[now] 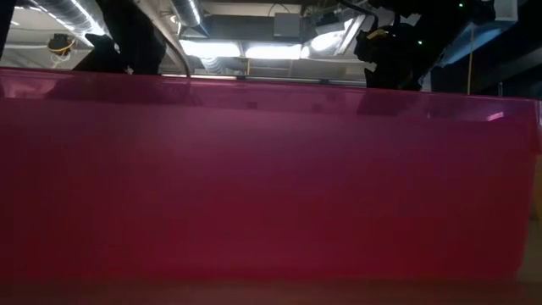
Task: Sort produce into baskets
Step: Put the yellow lemon into the transparent bin
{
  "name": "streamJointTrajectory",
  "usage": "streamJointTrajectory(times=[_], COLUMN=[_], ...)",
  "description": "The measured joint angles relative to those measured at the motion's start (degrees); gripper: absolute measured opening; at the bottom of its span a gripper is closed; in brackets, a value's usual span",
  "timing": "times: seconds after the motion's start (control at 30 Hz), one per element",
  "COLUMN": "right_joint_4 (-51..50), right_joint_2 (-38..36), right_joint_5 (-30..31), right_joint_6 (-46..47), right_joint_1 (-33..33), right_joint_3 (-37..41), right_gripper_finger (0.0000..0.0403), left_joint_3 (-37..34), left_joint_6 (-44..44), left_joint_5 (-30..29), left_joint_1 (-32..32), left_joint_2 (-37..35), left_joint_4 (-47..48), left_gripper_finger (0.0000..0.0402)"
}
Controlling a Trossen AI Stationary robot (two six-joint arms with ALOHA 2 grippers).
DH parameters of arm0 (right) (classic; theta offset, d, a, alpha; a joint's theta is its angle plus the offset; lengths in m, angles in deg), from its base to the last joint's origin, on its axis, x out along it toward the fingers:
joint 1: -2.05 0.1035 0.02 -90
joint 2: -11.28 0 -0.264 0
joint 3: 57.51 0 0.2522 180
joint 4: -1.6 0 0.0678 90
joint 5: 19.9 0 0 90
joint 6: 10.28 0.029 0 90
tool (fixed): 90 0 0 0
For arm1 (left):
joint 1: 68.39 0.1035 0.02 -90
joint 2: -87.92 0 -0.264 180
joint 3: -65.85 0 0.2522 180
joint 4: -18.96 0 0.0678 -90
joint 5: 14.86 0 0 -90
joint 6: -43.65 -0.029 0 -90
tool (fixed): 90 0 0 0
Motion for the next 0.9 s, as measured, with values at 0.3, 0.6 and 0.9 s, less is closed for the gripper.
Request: streamJointTrajectory(times=[0.3, 0.6, 0.9], right_joint_4=[-0.02, -0.02, 0.69], right_joint_2=[0.00, 0.00, 0.00], right_joint_5=[0.00, 0.00, 0.00], right_joint_6=[-0.15, -0.44, -1.29], right_joint_1=[0.00, 0.00, 0.00], right_joint_3=[0.00, 0.00, 0.00], right_gripper_finger=[0.0319, 0.0319, 0.0319], left_joint_3=[0.11, 0.37, 0.62], left_joint_6=[-9.18, -8.36, -6.74], left_joint_5=[3.24, 4.99, 6.23], left_joint_1=[-0.91, -4.09, -6.54], left_joint_2=[-0.09, -3.02, -6.24], left_joint_4=[0.00, -4.15, -7.13], left_gripper_finger=[0.0252, 0.0238, 0.0237])
